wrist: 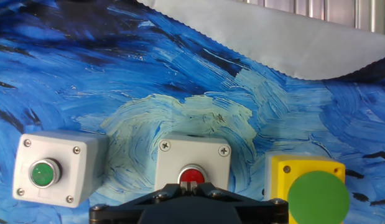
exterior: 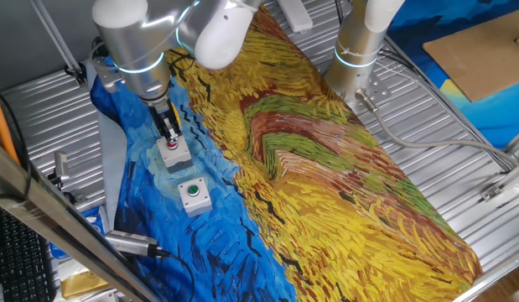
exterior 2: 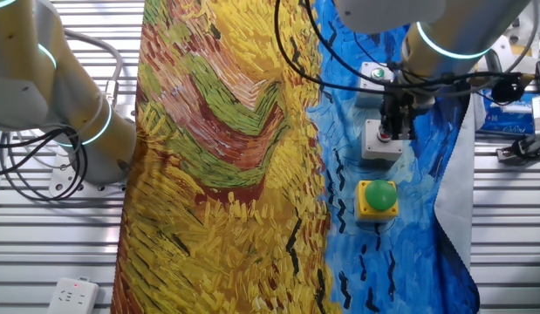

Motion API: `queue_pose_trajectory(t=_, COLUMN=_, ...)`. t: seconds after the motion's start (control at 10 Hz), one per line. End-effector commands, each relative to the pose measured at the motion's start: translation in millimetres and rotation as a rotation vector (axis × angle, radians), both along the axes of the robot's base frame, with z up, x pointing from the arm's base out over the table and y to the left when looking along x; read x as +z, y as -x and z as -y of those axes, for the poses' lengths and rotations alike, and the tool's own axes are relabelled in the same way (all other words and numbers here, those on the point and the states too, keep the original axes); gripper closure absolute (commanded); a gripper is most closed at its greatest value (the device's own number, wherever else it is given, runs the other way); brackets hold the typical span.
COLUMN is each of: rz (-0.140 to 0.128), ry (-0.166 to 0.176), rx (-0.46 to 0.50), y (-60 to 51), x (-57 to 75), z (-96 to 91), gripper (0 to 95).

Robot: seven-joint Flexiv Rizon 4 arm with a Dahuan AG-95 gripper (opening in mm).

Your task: Press three buttons from left to right in sequence

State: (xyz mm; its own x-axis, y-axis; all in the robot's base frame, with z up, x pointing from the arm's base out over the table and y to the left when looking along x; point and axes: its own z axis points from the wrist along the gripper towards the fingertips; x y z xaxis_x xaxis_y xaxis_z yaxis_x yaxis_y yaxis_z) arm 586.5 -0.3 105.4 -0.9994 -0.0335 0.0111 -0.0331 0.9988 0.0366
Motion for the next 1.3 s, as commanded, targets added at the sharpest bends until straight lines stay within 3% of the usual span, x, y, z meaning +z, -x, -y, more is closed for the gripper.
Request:
queue_pose_trajectory(t=0.1, rz=-0.001, ry=0.000, rx=0.001, y=-0.6, x=0.0, z=0.1, gripper=95.0)
queue_pose_trajectory(t=1.0, rz=-0.004, ry=-0.009, rx=0.006, y=-6.1, x=-19.5, z=5.5, gripper=95.0)
queue_pose_trajectory(t=1.3, rz=-0.015, ry=0.002, rx=0.006, y=-3.0, x=-3.9, z=1.6, gripper=95.0)
